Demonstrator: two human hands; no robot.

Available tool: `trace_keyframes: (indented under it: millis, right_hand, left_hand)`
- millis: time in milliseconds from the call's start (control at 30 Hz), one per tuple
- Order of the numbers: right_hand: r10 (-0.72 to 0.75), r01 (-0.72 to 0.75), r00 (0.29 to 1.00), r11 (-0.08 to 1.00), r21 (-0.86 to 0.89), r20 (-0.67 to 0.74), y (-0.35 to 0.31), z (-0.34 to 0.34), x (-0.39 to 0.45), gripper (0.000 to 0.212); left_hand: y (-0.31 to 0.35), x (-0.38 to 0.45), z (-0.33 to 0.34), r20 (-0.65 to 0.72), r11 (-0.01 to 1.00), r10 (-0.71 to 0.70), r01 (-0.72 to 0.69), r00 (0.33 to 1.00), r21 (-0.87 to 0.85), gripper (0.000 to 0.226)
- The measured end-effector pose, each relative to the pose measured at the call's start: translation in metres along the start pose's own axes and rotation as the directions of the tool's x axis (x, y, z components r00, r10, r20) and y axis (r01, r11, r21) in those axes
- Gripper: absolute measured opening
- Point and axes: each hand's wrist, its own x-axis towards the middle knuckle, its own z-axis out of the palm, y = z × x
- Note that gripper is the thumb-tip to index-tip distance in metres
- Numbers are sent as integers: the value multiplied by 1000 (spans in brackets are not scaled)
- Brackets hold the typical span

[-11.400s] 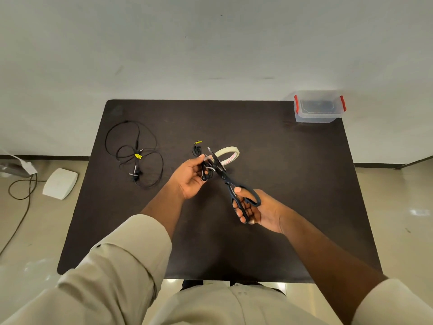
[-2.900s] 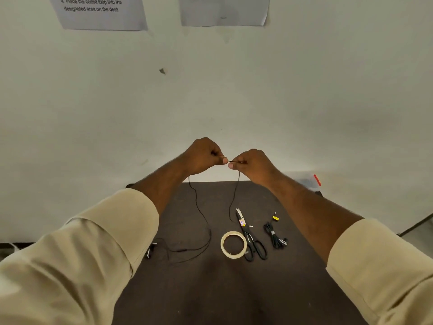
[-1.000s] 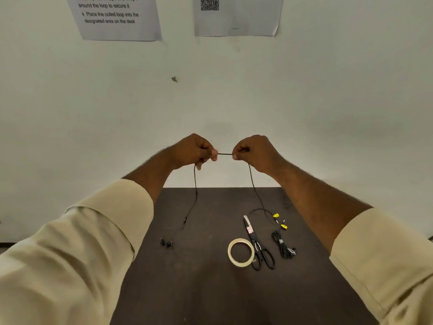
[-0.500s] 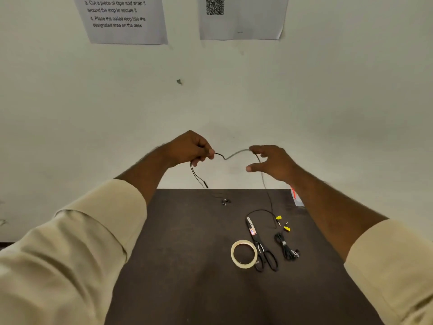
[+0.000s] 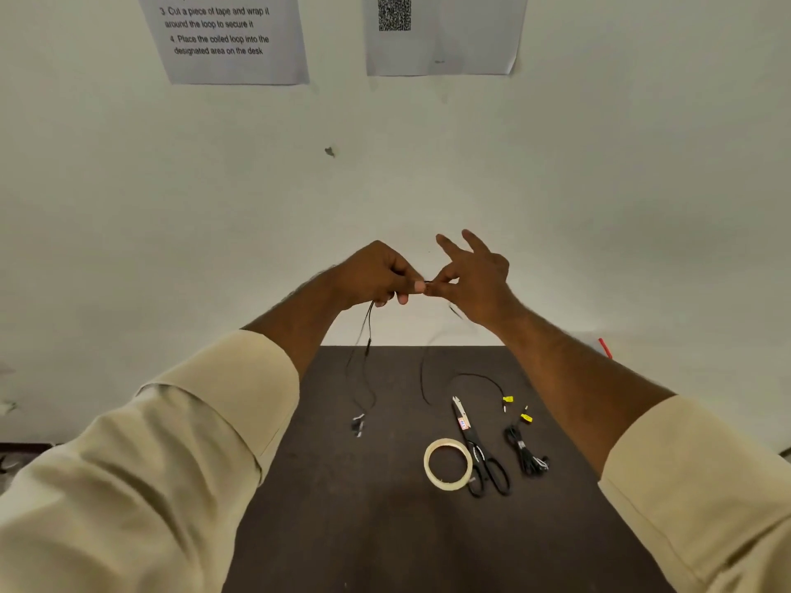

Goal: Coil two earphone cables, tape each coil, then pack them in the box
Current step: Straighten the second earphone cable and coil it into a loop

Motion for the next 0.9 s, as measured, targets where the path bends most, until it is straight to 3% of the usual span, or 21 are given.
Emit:
trace_keyframes:
  millis: [100, 267, 367, 400, 533, 733, 900]
  right_hand:
    - [50, -51, 999, 998, -39, -23, 19, -15, 0, 32]
    - [84, -88, 995, 993, 75, 52, 25, -25, 0, 24]
    - [100, -183, 966, 914, 362, 237, 6, -23, -3, 64]
    - [71, -194, 959, 872, 448, 276, 1, -21, -3, 64]
    - [-26, -88, 984, 786, 612, 175, -19, -18, -3, 7]
    - [45, -59, 998, 838, 543, 38, 3, -41, 5, 6]
    - [149, -156, 987, 863, 481, 53, 38, -61, 5, 8]
  left_hand:
    - [-12, -6, -15, -81, 999, -16, 13, 997, -39, 8]
    - [-17, -11, -27, -85, 1000, -3, 0, 996, -29, 9]
    - [-7, -7, -19, -75, 999, 39, -41, 996, -22, 6]
    - [-4, -6, -16, -68, 999, 52, -52, 996, -9, 7]
    - [3, 0, -7, -105, 995, 90, -93, 990, -21, 16]
    - [-20, -15, -21, 14, 966, -50, 52, 999, -252, 23]
    - [-47, -29, -43, -56, 966, -112, 95, 992, -242, 15]
